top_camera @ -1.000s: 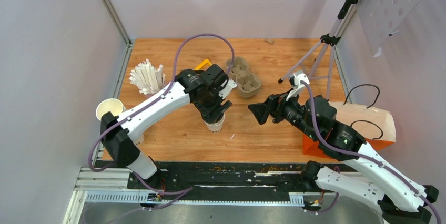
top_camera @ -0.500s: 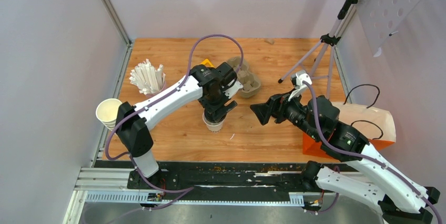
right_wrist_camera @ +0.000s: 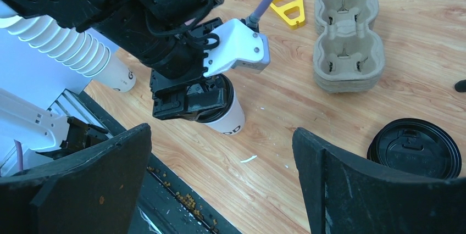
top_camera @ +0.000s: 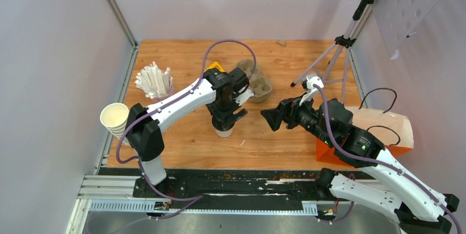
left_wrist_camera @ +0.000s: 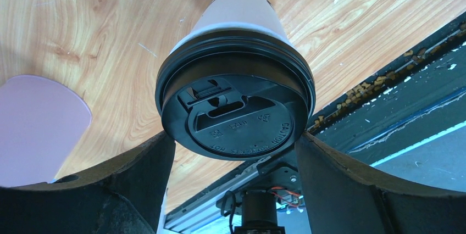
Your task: Pack the takeout coffee
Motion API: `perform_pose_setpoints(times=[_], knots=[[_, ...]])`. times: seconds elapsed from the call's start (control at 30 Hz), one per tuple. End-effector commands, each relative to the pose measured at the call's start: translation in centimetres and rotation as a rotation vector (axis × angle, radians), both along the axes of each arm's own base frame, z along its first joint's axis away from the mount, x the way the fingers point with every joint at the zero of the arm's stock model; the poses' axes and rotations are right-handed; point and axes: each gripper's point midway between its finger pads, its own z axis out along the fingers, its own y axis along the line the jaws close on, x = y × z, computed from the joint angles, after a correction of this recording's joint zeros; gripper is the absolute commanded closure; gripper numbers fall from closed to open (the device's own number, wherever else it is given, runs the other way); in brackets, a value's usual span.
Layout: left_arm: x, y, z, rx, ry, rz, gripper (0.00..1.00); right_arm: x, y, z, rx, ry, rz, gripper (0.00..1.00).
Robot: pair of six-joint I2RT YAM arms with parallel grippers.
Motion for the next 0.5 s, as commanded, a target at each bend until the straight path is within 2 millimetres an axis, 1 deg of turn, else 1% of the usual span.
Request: perform_pose_setpoints(times=[0.0, 0.1, 0.23, 0.4, 0.43, 0.47], knots=[[0.19, -0.26, -0.08, 0.002, 0.012, -0.029, 0.14, -0.33, -0.22, 2.83, 0.045, -0.055, 0.013, 0.00], [0.38, -0.45, -0.34, -0.003, 0.008, -0.030, 0.14, -0.35, -0.35, 3.01, 0.047, -0.062, 0.010, 0.00], [0.36, -0.45, -0.78, 0.008, 0.019, -0.027, 0.12, -0.39, -0.52, 2.69, 0.043, -0.058, 0.006, 0.00], [0.26, -0.25, -0.87, 0.010, 0.017, -0.031, 0.07, -0.31, -0.85, 2.14, 0.015, -0.055, -0.004, 0.00], [0.29, -0.25, -0.77, 0.012, 0.017, -0.029, 0.01, -0.32, -0.86, 2.25, 0.018, -0.057, -0.004, 0.00], [0.33, -0.26, -0.63, 0.013, 0.016, -0.028, 0.00, -0.33, -0.85, 2.33, 0.020, -0.059, -0.002, 0.00]])
